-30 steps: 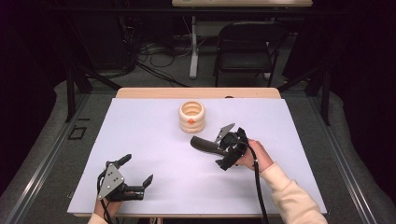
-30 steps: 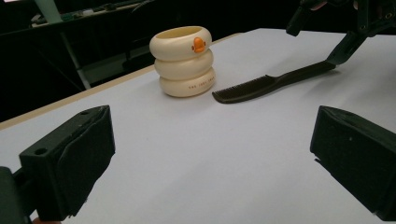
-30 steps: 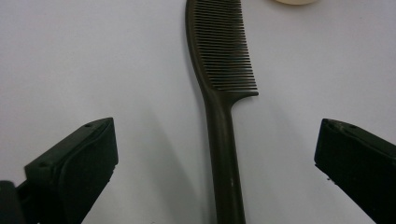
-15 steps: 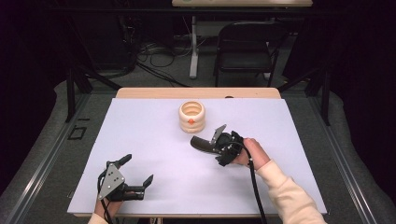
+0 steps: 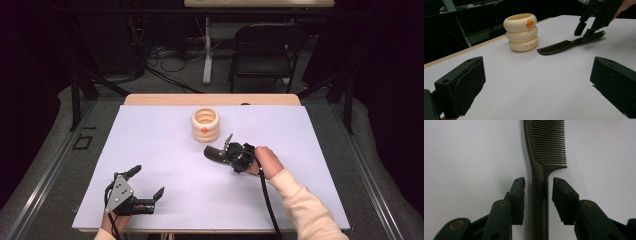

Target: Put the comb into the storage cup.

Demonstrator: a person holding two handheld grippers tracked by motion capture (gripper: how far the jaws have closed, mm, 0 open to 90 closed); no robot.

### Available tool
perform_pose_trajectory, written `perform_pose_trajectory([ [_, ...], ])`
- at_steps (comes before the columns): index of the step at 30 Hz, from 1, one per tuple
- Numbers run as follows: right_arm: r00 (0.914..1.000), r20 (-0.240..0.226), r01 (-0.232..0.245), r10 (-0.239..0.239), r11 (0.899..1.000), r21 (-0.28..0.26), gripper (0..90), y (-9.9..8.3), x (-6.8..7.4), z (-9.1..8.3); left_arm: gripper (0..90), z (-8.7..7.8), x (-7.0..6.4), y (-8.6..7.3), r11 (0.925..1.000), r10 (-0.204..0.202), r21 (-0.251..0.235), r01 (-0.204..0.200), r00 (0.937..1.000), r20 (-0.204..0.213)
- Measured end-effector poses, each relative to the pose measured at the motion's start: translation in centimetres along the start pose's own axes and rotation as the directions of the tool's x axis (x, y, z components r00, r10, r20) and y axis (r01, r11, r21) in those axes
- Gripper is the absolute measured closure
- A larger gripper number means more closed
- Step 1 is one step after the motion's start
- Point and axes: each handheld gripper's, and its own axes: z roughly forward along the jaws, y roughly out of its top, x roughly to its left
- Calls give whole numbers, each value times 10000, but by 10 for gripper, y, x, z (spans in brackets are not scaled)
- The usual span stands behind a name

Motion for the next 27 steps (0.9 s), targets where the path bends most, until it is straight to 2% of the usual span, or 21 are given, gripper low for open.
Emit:
perform_pose_trajectory([
  [4, 9999, -163, 39, -34, 9994, 353, 655, 2, -2, 3, 1, 0, 0, 0, 10000, -4, 4, 4, 10000, 13],
  [11, 9996, -232, -138, 147, 9991, 390, 680, 2, -5, 12, 1, 0, 0, 0, 10000, -2, 1, 2, 10000, 22],
  [15, 9992, -277, -257, 275, 9975, 660, 690, 2, -7, 16, 1, 0, 0, 0, 10000, 22, 4, -22, 10000, 16],
  [19, 9984, -433, -344, 369, 9978, 566, 711, 2, -8, 17, 1, 0, 0, 0, 10000, 24, 0, -24, 10000, 15],
  [27, 9995, -302, -110, 125, 9986, 508, 722, 1, -6, 14, 1, 0, 0, 0, 10000, 33, -6, -33, 10000, -9],
])
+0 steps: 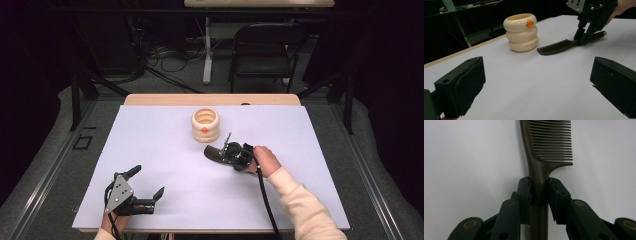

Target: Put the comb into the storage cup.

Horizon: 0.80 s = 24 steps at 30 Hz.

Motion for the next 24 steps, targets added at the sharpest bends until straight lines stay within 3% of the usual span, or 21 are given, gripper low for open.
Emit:
perform_pose_trajectory([
  [11, 9998, -106, -185, 179, 9980, -603, 722, -5, 1, -13, 1, 0, 0, 0, 10000, -14, 13, 14, 10000, -20],
  [24, 9995, -250, -230, 208, 9955, -919, 722, -10, 1, -21, 1, 0, 0, 0, 10000, -10, 18, 11, 10000, -35],
])
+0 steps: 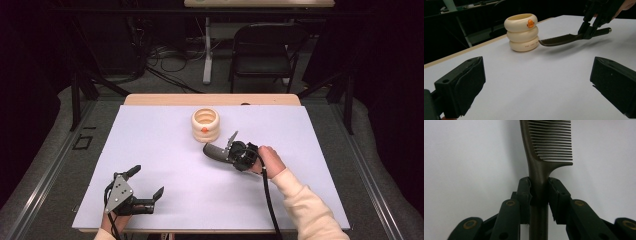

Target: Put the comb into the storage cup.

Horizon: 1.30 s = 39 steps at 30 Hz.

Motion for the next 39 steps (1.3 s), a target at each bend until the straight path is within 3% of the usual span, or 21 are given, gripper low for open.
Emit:
perform_pose_trajectory([
  [21, 9985, -244, -513, 498, 9965, -660, 721, -14, -4, -15, 1, 1, 0, 0, 10000, -27, -15, 27, 10000, -5],
  [39, 9953, -475, -903, 845, 9864, -1374, 722, -21, -6, -25, 1, 0, 0, 1, 10000, -24, -82, 24, 10000, -6],
])
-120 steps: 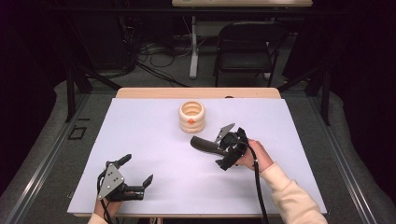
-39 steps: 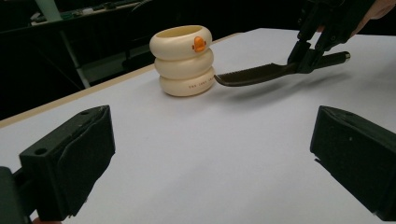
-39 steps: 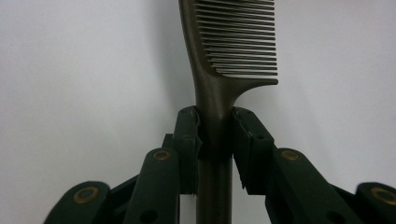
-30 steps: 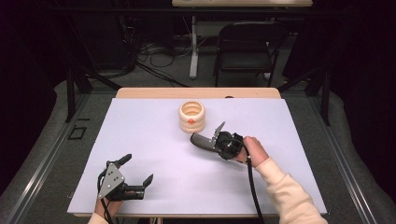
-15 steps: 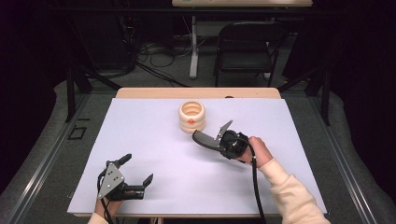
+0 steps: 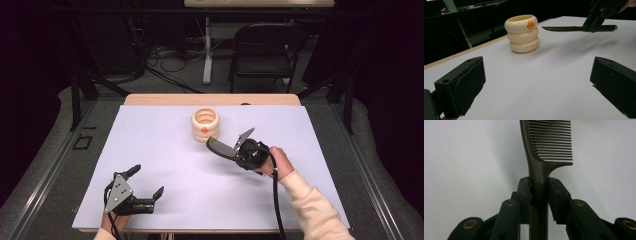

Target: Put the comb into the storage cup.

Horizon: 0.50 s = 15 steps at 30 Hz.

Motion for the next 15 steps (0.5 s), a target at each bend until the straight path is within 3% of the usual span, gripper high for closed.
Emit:
perform_pose_trajectory([
  [15, 9997, -82, -232, 227, 9978, -629, 722, -4, -3, -7, 1, 0, 0, 0, 10000, 19, 8, -19, 10000, 3],
])
